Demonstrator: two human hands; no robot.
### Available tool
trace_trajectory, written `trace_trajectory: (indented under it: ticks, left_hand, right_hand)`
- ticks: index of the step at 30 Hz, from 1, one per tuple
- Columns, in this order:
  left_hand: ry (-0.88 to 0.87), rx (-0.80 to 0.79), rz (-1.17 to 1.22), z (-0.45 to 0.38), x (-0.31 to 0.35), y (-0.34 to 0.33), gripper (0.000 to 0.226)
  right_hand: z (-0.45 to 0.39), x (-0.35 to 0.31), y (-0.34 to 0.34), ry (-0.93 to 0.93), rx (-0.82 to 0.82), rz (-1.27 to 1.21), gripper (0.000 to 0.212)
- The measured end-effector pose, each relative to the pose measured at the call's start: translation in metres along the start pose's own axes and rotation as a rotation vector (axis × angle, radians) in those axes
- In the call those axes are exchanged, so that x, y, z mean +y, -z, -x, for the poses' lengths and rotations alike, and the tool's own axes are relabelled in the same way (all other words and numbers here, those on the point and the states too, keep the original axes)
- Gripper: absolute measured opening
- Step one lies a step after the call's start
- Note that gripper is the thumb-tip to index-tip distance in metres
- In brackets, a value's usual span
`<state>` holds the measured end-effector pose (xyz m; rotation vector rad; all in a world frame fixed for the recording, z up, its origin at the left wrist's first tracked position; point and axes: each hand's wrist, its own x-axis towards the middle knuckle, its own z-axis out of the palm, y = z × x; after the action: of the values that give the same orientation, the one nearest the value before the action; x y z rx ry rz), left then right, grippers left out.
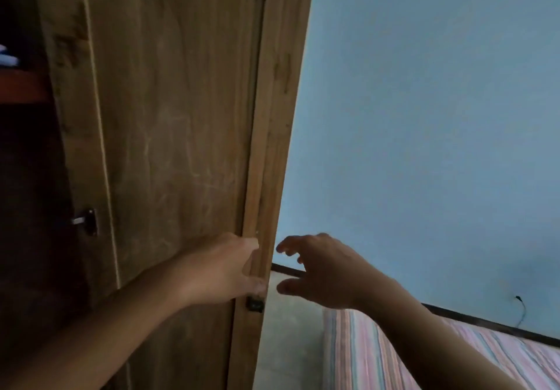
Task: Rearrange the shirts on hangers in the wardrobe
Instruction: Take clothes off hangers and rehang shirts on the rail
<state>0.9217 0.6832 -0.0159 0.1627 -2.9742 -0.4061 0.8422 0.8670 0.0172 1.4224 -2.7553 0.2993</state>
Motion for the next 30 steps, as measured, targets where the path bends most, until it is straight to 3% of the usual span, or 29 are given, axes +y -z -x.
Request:
trace_trajectory:
  ticks: [4,9,17,23,30]
  left_hand:
    - [0.21,0.061,0.014,0.027,-0.019,0.016,0.081]
    - [0.447,0.117,0.01,0.07,-0.029,0.03,0.069]
    - [0.633,0.137,0.099,0.154,-0.072,0.056,0.069]
    - [0.78,0.095,0.006,0.216,-0.114,0.078,0.083]
    - [0.905,0.13,-0.095,0.277,-0.149,0.089,0.073]
  right_hand:
    - [-0.032,-0.016,0.001,0.165,-0.004,0.003,0.056]
    - [-0.063,-0.045,-0.01,0.341,-0.047,0.005,0.052]
    - [-0.093,-0.125,-0.028,0.58,-0.113,-0.017,0.052]
    - [-0.11,-0.196,-0.043,0.619,-0.181,-0.103,0.049]
    - [-0.121,-0.276,-0.07,0.682,-0.192,-0.091,0.047]
